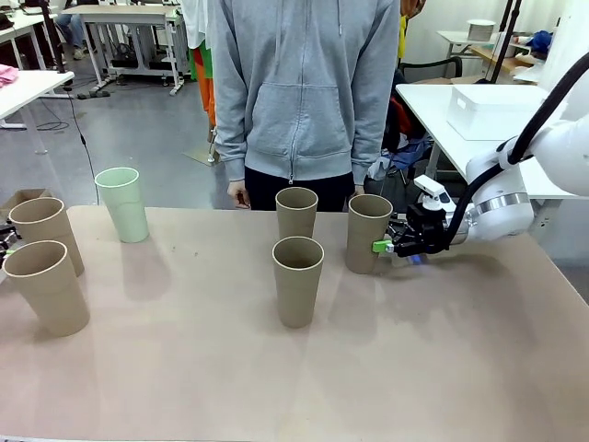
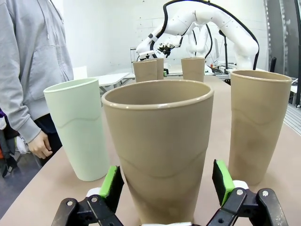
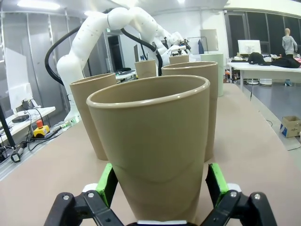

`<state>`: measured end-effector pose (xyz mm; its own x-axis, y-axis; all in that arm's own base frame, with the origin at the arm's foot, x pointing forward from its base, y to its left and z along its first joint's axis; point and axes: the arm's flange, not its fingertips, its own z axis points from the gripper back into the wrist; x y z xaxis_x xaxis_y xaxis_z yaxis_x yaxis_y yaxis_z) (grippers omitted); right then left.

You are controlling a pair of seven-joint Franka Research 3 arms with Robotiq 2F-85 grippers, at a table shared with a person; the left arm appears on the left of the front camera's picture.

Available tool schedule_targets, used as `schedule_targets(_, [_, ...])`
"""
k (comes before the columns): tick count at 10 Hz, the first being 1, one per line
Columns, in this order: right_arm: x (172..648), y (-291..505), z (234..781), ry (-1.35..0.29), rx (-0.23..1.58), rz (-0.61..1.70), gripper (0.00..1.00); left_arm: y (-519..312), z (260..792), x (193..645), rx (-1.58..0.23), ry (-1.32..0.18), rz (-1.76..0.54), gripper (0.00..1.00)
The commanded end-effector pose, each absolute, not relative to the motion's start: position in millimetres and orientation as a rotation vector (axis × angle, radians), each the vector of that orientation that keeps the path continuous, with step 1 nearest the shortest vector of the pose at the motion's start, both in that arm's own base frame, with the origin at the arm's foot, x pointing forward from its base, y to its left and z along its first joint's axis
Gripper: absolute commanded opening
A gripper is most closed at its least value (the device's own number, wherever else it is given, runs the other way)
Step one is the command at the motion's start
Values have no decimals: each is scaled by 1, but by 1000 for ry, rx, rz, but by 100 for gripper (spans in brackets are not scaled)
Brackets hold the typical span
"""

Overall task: Stack the cups and store them in the basket.
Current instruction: Pick up two Reusable plastic cups , one in each hand.

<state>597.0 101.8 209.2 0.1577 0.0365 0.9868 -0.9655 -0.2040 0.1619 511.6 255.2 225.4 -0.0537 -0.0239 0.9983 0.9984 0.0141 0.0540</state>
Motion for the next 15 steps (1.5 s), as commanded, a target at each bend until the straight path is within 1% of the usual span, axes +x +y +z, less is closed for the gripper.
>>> schedule_targets(1, [594, 110, 207, -1014, 1392, 1212, 100, 240, 223, 505, -1132, -1247, -1281, 100])
schedule_targets(5, [591, 116, 206, -1025, 1392, 1206, 100, 227, 222, 504, -1101, -1259, -1282, 100])
schedule_targets(15, [585, 137, 208, -997, 1386, 1207, 100, 212, 224, 500, -1147, -1306, -1252, 100])
